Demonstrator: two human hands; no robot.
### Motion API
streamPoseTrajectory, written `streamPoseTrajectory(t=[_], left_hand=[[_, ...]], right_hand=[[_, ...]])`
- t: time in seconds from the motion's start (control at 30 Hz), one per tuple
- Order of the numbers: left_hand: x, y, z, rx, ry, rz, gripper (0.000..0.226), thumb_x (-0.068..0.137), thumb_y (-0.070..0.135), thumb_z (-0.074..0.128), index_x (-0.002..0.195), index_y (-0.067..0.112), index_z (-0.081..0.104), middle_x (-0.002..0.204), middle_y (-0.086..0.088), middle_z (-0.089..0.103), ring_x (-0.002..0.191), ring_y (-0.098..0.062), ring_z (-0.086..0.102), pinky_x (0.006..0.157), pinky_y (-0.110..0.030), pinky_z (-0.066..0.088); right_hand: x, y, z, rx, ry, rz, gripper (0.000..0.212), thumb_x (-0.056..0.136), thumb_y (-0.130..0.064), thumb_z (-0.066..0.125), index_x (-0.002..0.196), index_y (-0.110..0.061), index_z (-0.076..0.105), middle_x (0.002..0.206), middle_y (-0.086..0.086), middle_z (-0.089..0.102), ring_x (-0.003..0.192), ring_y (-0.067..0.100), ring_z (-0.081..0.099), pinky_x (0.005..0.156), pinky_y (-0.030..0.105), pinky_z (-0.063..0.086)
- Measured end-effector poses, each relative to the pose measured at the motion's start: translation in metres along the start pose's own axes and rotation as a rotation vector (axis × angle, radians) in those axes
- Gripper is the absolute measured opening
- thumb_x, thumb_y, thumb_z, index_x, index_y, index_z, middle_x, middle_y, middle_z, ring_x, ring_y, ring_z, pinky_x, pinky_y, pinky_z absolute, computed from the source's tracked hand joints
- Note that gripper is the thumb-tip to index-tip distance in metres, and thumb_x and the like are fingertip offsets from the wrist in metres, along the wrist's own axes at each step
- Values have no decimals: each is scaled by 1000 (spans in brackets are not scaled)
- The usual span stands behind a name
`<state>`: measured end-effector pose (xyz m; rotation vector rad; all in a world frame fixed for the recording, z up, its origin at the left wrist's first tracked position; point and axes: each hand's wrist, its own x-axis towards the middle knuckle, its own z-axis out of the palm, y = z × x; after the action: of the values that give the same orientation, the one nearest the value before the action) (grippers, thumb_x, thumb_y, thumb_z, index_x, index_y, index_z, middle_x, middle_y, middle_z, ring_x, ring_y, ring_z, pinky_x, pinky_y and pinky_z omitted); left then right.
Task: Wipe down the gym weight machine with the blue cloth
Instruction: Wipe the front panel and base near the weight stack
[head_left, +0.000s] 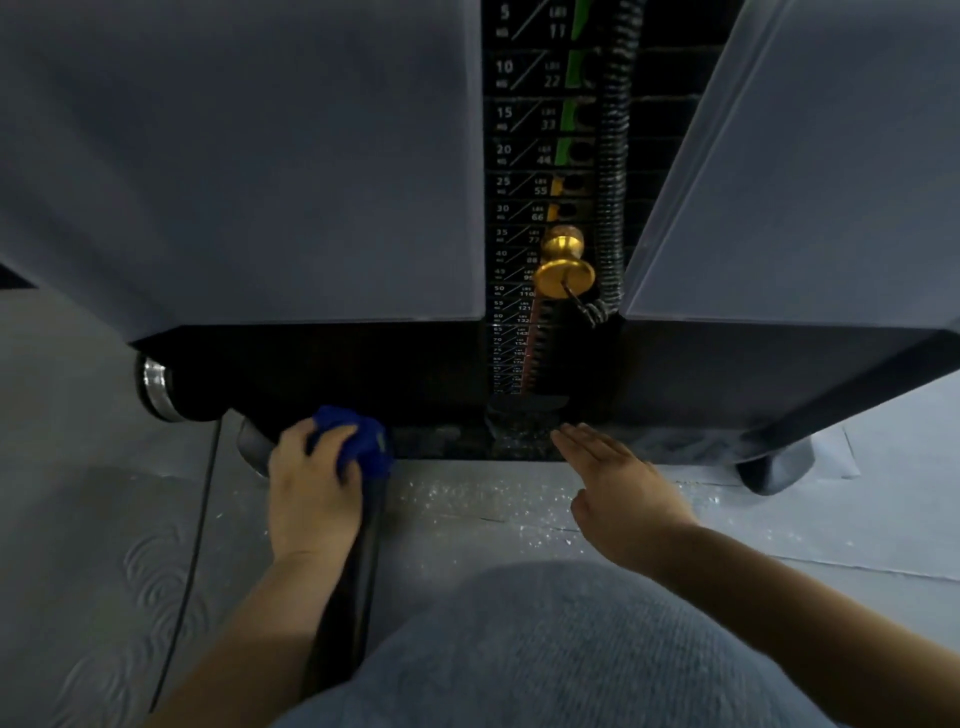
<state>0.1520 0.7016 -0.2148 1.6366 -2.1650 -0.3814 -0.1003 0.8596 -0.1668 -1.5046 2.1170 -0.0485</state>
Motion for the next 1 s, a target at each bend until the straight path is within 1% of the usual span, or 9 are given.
streamPoseTrajectory(t=[0.07, 0.2, 0.3, 0.4, 0.5, 0.6, 0.77, 0.9, 1.0], left_hand=[[6, -16, -5, -35, 58, -194, 38, 90, 9, 63, 128, 13, 61, 138, -14, 42, 120, -39, 48, 96, -49, 46], [-3, 15, 13, -77, 58, -324, 44, 92, 16, 61, 135, 12, 55, 143, -15, 43, 128, -36, 43, 105, -45, 37], [-26, 51, 35, -83, -41, -59, 40, 88, 18, 64, 128, 13, 62, 135, -14, 52, 124, -34, 47, 99, -40, 43], [-43, 76, 50, -49, -200, 388, 36, 75, 20, 73, 111, 14, 72, 117, -10, 65, 108, -31, 59, 70, -38, 58], [-35, 67, 48, -21, -229, 421, 48, 68, 16, 85, 114, 14, 71, 118, -10, 66, 106, -32, 64, 68, -37, 58], [-26, 22, 31, 20, -124, 114, 44, 96, 21, 60, 139, 15, 54, 144, -11, 50, 134, -33, 44, 110, -40, 36], [-23, 27, 24, 7, -70, -224, 49, 103, 27, 44, 150, 14, 38, 155, -11, 36, 145, -30, 25, 118, -39, 21], [-47, 74, 48, 16, -177, 135, 44, 83, 16, 74, 125, 6, 65, 124, -18, 65, 120, -39, 58, 99, -45, 47], [-56, 95, 63, 67, -283, 291, 52, 67, 15, 87, 115, 6, 71, 114, -15, 70, 110, -35, 65, 89, -45, 55]], right_hand=[[4, -4, 1, 4, -10, 1, 71, 99, -23, 42, 157, -29, 2, 164, -12, 1, 150, 5, 1, 123, 33, 12], [6, -7, 7, -13, -17, -2, 71, 100, -24, 42, 157, -28, 0, 164, -12, -1, 149, 5, -2, 123, 30, 9], [6, -7, 10, -30, -19, 4, 71, 99, -25, 42, 157, -28, 1, 164, -12, 0, 149, 5, -1, 123, 30, 10], [3, -5, 9, -37, 1, 18, 71, 99, -24, 44, 157, -26, 4, 164, -12, 3, 149, 5, 1, 121, 27, 9], [-2, 4, 5, -38, 18, 38, 70, 100, -25, 44, 157, -27, 4, 164, -12, 3, 149, 5, 2, 116, 22, 5], [-3, 11, 3, -22, 45, 51, 69, 100, -25, 42, 157, -27, 4, 164, -12, 3, 149, 4, 1, 114, 20, 2], [0, 3, 11, 38, 56, 63, 69, 99, -25, 43, 157, -27, 7, 164, -12, 8, 149, 4, 4, 119, 26, 10], [-3, 3, 13, 69, 61, 85, 69, 99, -24, 45, 157, -27, 8, 163, -12, 9, 149, 5, 5, 120, 27, 11], [-8, 17, 10, 67, 85, 139, 70, 99, -23, 47, 157, -29, 9, 163, -13, 9, 150, 6, 6, 120, 28, 12]])
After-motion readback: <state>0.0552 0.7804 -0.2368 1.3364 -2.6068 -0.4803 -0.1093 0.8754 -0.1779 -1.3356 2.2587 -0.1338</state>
